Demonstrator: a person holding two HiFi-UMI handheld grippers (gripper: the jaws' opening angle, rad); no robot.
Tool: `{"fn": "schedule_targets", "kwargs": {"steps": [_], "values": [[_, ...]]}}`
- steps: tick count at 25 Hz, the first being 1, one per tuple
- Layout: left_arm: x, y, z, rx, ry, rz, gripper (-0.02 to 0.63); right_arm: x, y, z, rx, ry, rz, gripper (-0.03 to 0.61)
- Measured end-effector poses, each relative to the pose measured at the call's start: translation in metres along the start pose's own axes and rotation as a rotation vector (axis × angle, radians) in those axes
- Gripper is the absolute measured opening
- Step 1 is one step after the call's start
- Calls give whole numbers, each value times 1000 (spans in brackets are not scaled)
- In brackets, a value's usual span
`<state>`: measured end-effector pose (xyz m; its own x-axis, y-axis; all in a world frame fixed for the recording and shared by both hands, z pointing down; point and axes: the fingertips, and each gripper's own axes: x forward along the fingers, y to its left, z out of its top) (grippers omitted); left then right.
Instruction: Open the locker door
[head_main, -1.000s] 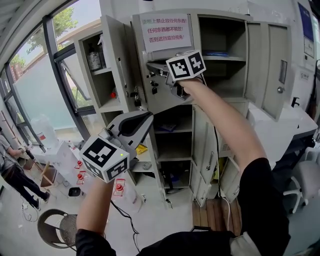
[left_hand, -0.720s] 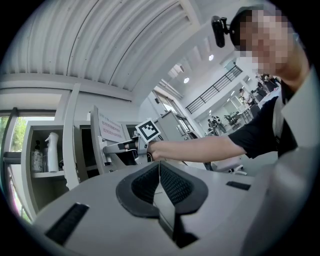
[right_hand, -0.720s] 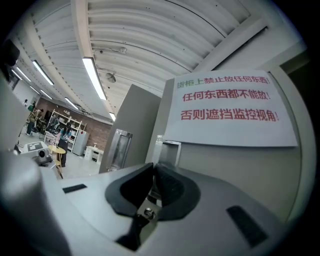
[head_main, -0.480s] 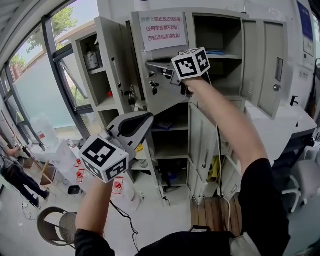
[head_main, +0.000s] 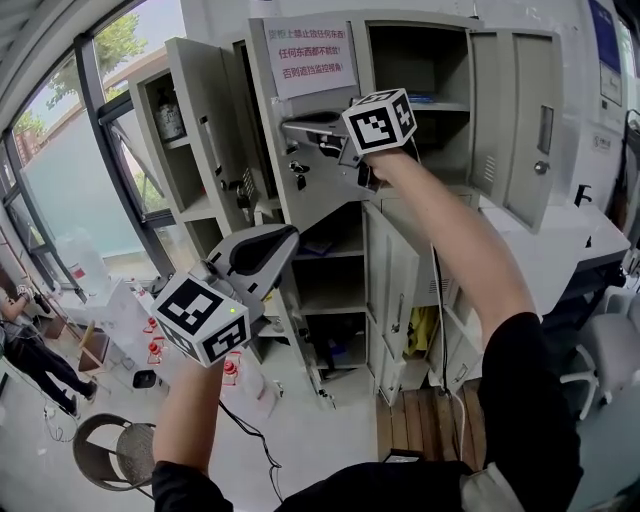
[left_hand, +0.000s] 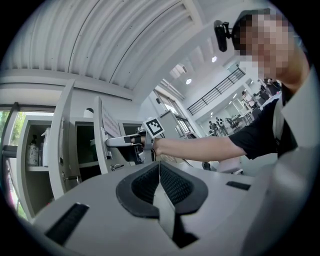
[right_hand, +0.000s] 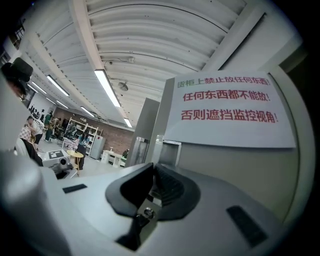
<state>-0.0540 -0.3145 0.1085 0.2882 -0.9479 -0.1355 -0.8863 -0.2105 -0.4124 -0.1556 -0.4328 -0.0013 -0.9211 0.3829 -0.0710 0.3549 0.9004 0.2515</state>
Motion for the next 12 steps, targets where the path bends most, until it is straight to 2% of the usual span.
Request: {"fn": "schedule_targets", "kwargs": {"steps": [12], "values": [[-5, 0, 3, -2, -18, -38, 17, -20, 9, 2, 47, -28, 98, 26]]}}
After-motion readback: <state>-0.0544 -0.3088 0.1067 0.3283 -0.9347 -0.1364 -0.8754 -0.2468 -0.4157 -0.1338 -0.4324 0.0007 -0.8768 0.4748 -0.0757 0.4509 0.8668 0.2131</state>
